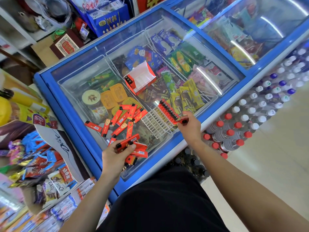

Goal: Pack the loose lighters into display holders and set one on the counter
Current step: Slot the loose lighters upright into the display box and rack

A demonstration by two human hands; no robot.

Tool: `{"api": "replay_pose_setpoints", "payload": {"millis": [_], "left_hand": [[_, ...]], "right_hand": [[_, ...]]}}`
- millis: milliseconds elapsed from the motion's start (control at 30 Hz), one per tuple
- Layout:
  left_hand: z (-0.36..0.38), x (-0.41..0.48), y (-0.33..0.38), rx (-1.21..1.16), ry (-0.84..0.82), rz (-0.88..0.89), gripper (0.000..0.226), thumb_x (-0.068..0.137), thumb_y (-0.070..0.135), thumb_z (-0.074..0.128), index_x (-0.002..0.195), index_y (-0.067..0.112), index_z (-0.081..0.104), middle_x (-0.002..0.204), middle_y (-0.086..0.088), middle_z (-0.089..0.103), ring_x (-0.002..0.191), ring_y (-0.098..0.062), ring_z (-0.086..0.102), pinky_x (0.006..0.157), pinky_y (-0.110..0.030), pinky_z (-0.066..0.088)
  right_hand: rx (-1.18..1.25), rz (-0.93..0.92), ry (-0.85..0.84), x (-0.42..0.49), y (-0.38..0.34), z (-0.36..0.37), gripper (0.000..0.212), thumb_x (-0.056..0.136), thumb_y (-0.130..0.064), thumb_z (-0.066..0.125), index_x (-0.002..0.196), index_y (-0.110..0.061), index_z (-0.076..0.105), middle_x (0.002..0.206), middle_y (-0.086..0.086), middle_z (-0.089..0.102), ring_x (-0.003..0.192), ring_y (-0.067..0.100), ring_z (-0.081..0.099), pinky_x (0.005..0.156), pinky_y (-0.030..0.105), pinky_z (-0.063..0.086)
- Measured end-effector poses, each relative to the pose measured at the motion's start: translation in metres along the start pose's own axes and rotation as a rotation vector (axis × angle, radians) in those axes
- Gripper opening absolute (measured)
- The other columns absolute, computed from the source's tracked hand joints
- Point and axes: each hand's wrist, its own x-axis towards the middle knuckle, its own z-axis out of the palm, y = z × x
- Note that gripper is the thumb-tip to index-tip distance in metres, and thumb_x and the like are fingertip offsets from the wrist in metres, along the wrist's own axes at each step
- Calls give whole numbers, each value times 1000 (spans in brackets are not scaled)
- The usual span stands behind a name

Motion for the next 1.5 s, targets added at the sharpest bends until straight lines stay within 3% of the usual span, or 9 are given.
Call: {"api": "replay_pose_setpoints", "payload": {"millis": [267,433,700,833,1000,1167,1233,1400,1500], "left_hand": [[4,0,3,14,-11,8,25,79,14,86,102,13,75,91,-12,78,87,-35,76,83,-53,62],[10,-1,8,11,-39,33,29,79,16,86,105,13,75,93,-10,79,88,-33,77,83,-49,63],[19,-1,17,-28,-62,52,25,80,14,85,102,16,74,91,-7,79,87,-33,77,85,-53,61],[21,0,18,-76,-82,40,29,79,13,85,104,10,73,95,-12,79,85,-36,77,86,-59,59],[21,3,20,-87,-105,61,36,71,29,90,100,15,76,94,-14,79,88,-45,74,85,-68,56],[26,3,28,-97,-140,114,45,66,39,95,100,16,78,94,-19,77,87,-52,71,81,-72,54],[28,2,33,-70,-149,126,36,70,33,93,98,16,79,91,-20,77,85,-55,69,79,-72,54],[32,2,45,-28,-66,172,29,76,14,88,102,14,77,90,-6,78,83,-18,76,71,-32,61],[34,5,48,-39,18,160,28,79,13,86,104,13,74,94,-4,74,68,-3,72,55,-16,56]], "right_hand": [[12,29,30,0,-7,17,46,85,-5,77,127,-15,60,85,-19,60,77,2,62,87,28,55],[-22,-4,38,-1,-4,20,27,84,-12,79,104,-24,66,85,-13,65,85,15,66,87,36,56],[51,-16,-201,-32,5,14,25,82,-16,82,102,-23,70,92,-10,73,79,5,71,80,20,54],[69,65,-399,-39,6,4,48,83,-4,75,128,-13,63,115,1,72,99,13,71,88,26,57],[52,-122,-210,-46,-33,-15,40,84,-4,70,116,-28,66,114,-12,68,94,3,63,82,26,51],[155,-293,-716,-60,-82,-5,58,90,-21,74,141,-37,52,142,-18,54,122,8,59,96,30,54],[163,-284,-798,-59,-85,5,58,92,-19,71,143,-38,50,141,-12,57,123,13,61,100,38,53],[472,65,-861,-62,-85,17,42,96,-5,64,135,-17,54,106,4,72,96,25,70,82,48,60],[633,220,-894,-64,-85,19,37,98,-4,59,134,-9,51,109,13,68,94,33,67,79,45,61]]}}
